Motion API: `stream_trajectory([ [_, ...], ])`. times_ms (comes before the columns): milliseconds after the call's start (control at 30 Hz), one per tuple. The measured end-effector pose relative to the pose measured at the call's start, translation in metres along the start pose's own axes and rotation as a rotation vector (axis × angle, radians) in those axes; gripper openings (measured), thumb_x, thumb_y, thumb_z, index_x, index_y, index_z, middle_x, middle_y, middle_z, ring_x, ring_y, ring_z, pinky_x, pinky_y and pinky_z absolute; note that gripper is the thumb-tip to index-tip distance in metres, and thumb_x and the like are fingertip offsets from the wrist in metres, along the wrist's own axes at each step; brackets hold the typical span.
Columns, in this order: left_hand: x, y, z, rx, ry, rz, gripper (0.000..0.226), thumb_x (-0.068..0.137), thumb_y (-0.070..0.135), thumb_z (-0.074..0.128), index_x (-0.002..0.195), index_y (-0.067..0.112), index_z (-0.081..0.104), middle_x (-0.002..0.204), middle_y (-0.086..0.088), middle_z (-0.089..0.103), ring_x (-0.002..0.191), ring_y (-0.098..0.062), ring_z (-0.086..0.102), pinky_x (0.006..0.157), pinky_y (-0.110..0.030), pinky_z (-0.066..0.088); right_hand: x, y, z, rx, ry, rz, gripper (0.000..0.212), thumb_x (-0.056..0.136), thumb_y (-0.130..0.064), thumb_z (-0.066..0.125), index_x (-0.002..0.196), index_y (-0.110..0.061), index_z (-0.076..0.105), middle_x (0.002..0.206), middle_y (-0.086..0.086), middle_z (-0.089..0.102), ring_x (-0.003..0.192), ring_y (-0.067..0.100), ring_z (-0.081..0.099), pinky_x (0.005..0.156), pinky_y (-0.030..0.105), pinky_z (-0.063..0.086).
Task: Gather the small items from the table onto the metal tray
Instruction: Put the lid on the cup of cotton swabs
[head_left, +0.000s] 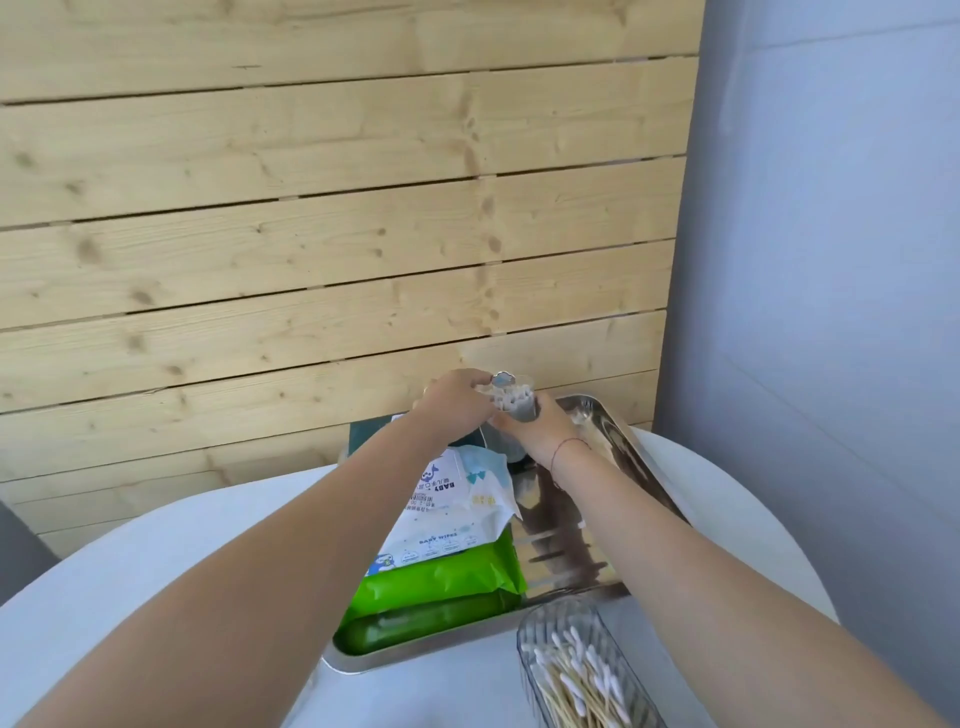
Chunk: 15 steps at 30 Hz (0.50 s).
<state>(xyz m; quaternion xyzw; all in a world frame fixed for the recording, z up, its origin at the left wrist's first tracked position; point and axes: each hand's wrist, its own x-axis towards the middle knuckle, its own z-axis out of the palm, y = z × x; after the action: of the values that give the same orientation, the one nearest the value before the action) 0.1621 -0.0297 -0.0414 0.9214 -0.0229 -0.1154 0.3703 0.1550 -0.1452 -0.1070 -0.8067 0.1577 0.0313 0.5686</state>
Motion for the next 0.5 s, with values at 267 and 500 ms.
stream_trajectory([
  [267,0.000,-0.010,0.005,0.037,-0.010,0.008,0.057,0.080,0.008,0.046,0.133,0.031,0.049,0.138,0.000,0.051,0.122,-0.024,0.049,0.098,-0.041,0.048,0.010,0.010,0.002,-0.081,-0.099,-0.063,0.061,0.055,-0.037,0.074,0.112,-0.019,0.063,0.107,0.005,0.070,0.103,0.024,0.064,0.092,0.042,0.054],
  [500,-0.022,-0.004,-0.004,0.022,0.043,-0.057,0.064,0.077,0.014,0.042,0.138,0.034,0.041,0.144,-0.006,0.040,0.128,-0.028,0.040,0.104,-0.043,0.042,-0.007,0.008,-0.002,-0.259,0.020,-0.042,0.028,0.081,-0.017,0.059,0.103,-0.011,0.043,0.091,0.004,0.050,0.092,0.025,0.051,0.077,0.034,0.044],
])
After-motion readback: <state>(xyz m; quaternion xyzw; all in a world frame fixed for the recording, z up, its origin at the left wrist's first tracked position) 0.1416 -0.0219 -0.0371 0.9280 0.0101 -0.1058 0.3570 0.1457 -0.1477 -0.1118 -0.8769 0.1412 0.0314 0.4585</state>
